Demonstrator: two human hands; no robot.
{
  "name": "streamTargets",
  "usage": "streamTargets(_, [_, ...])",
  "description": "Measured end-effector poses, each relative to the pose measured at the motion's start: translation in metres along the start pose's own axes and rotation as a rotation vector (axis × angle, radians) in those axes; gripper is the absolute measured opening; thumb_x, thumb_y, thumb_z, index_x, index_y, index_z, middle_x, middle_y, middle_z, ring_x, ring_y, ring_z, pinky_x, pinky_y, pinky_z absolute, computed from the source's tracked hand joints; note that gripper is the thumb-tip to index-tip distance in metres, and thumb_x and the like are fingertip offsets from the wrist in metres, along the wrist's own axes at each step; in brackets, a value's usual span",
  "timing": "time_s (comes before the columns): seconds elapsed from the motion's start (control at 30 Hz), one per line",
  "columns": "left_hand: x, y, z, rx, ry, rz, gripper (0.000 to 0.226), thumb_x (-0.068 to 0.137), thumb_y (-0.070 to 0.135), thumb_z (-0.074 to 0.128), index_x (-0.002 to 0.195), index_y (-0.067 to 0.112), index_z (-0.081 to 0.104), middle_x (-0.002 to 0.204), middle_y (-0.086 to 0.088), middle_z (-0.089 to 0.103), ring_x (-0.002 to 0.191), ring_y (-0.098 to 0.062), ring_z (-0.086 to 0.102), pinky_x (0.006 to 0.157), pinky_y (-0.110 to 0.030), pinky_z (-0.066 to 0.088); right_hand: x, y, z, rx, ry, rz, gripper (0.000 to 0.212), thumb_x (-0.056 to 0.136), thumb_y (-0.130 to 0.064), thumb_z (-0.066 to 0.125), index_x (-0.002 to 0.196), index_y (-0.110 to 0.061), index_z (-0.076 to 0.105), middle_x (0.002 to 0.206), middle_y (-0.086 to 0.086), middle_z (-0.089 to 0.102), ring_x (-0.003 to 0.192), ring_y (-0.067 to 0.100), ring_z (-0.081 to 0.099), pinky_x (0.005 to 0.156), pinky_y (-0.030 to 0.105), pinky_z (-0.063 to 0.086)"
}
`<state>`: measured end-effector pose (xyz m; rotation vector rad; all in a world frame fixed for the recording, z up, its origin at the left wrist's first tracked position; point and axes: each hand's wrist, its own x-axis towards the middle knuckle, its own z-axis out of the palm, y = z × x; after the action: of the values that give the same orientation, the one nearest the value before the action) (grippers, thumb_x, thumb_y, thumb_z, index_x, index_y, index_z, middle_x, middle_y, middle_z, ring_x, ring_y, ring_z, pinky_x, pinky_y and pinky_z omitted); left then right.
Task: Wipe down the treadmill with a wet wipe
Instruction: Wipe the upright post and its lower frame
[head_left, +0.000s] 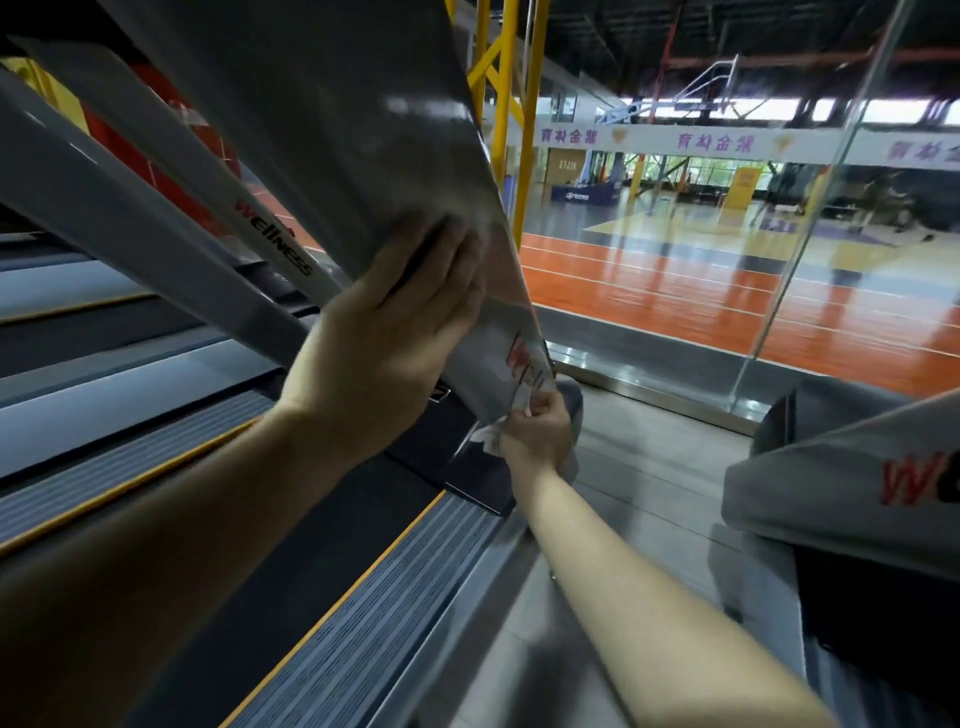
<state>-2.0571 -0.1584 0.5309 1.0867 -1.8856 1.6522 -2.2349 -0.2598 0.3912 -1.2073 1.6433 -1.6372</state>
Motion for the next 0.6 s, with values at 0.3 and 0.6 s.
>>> streamTargets(0.3, [-0.027, 0.069, 0.038, 0.038, -0.181, 0.012, 0.07, 0.097, 0.007, 0.016, 0.165, -0.008, 0.016, 0.175, -0.023, 0.017, 0.162, -0.036, 0.019, 0.134, -0.047, -0.003, 0.029, 0.004, 0.02, 0.201, 0.2, -0.252, 0.014, 0.09, -0.018, 0.063, 0.1, -0.026, 0.069, 0.102, 0.006, 0.071, 0.094, 0.025, 0.071, 0.089, 0.046, 0.059])
streamTargets(0.6, [-0.034, 0.085, 0.063, 0.141, -0.11, -0.025, 0.069, 0.1, 0.01, 0.023, 0.167, 0.0, 0.018, 0.175, -0.021, 0.019, 0.162, -0.035, 0.011, 0.129, -0.049, -0.014, 0.073, -0.013, 0.011, 0.288, 0.171, -0.328, 0.038, 0.083, 0.013, 0.06, 0.102, -0.016, 0.074, 0.103, 0.01, 0.076, 0.096, 0.02, 0.072, 0.076, 0.014, 0.052])
